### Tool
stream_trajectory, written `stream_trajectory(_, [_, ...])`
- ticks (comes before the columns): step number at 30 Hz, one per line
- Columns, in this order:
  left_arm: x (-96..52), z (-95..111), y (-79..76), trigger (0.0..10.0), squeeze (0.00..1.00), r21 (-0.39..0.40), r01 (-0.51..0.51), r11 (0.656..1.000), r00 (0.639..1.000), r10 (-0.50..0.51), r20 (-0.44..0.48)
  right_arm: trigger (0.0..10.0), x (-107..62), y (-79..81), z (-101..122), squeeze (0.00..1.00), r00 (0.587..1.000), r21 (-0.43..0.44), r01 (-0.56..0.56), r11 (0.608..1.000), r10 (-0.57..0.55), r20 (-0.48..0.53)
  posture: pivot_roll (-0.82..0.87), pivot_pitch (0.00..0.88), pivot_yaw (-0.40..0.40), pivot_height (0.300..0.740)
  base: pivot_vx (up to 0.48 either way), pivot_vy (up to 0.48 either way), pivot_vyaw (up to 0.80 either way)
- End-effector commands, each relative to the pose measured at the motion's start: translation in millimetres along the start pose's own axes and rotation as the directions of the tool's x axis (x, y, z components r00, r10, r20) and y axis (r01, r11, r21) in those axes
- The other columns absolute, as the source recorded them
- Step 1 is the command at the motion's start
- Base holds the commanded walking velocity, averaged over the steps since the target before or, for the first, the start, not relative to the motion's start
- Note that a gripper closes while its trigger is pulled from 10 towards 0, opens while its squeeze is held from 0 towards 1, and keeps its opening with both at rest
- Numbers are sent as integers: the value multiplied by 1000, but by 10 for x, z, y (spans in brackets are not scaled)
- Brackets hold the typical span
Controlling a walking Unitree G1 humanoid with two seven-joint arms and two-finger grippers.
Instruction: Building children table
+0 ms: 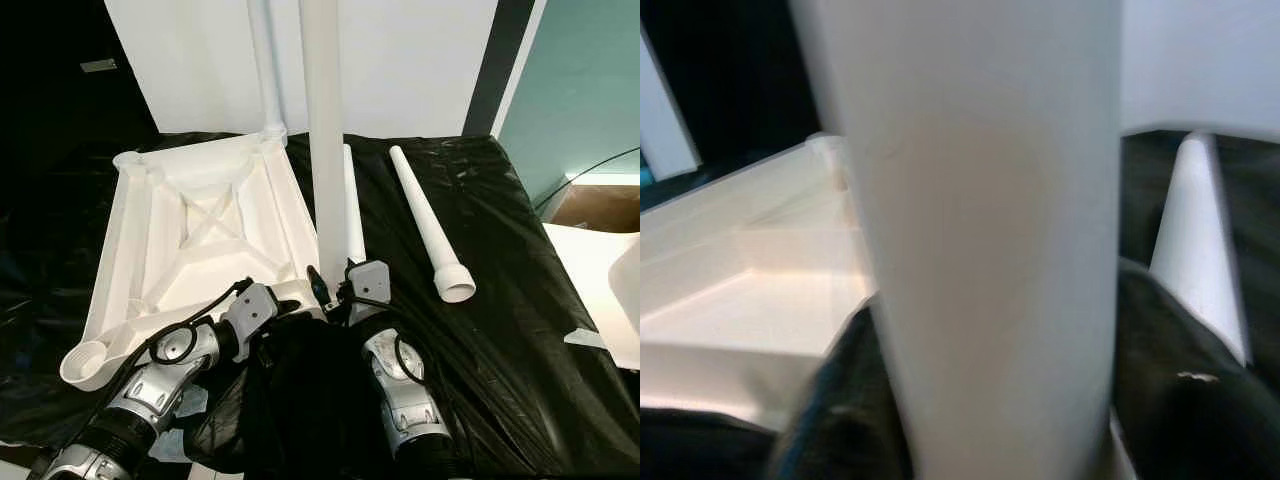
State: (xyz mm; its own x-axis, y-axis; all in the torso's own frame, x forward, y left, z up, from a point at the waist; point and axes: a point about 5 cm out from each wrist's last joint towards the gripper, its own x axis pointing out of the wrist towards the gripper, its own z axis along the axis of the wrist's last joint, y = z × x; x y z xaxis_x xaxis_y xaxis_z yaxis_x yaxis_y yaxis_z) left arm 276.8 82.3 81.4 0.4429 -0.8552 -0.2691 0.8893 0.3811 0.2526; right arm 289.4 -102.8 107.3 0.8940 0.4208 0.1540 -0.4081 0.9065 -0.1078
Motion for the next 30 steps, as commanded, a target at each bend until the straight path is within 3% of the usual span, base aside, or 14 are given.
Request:
stream_trajectory(1, [-5,-275,-297,10000,0,-62,149,987,982,-155,-105,10000,-15,-125,-25,1000,999,14,-14,1000,14,-32,47,0,42,740,0,0,0])
stream_trajectory(3, [-9,-276,-292,10000,0,-61,148,987,982,-154,-106,10000,17,-174,14,1000,988,1,-152,988,152,-34,47,0,44,740,0,0,0])
stream_trajectory(4, [-11,-278,-289,10000,0,-62,147,987,982,-153,-107,10000,38,-239,35,0,973,-15,-226,974,225,-53,46,0,44,740,0,0,0])
stream_trajectory(9, [-12,-280,-284,10000,0,-62,146,987,983,-152,-107,10000,75,-408,116,0,909,-49,-409,911,402,-110,45,0,44,740,0,0,0])
stream_trajectory(12, [-9,-279,-282,10000,0,-61,146,987,983,-152,-107,10000,84,-496,166,0,850,-84,-517,852,500,-165,47,0,43,740,0,0,0])
stream_trajectory(15, [-11,-279,-282,10000,0,-61,143,988,983,-149,-106,10000,59,-606,179,0,752,-88,-640,763,599,-276,51,0,42,740,0,0,0])
stream_trajectory(16, [-11,-279,-282,10000,0,-61,143,988,983,-149,-106,10000,59,-606,179,0,752,-88,-640,763,599,-276,51,0,42,740,0,0,0])
stream_trajectory(17, [-12,-279,-282,10000,0,-61,142,988,983,-148,-106,10000,51,-641,183,0,724,-81,-667,741,619,-305,51,0,42,740,0,0,0])
stream_trajectory(18, [-17,-282,-284,10000,0,-61,141,988,983,-147,-106,3294,43,-693,189,0,690,-65,-696,715,641,-336,55,0,40,740,0,0,0])
stream_trajectory(19, [-22,-284,-285,10000,0,-63,139,988,984,-145,-107,0,32,-745,203,0,657,-55,-723,689,661,-361,56,0,40,740,0,0,0])
stream_trajectory(22, [-28,-288,-285,10000,0,-64,137,989,984,-143,-107,0,21,-827,241,0,611,-38,-759,650,690,-388,56,0,40,740,0,0,0])
stream_trajectory(24, [-30,-289,-286,10000,0,-64,137,989,984,-143,-107,0,30,-841,253,0,610,-37,-760,649,692,-387,57,0,40,740,0,0,0])
stream_trajectory(27, [-32,-291,-290,10000,0,-63,138,988,984,-144,-108,0,60,-844,251,0,633,-41,-743,669,680,-371,57,0,41,740,0,0,0])
stream_trajectory(30, [-32,-292,-297,10000,0,-63,138,988,984,-144,-107,0,46,-732,201,0,659,-31,-725,688,680,-321,62,0,39,740,0,0,0])
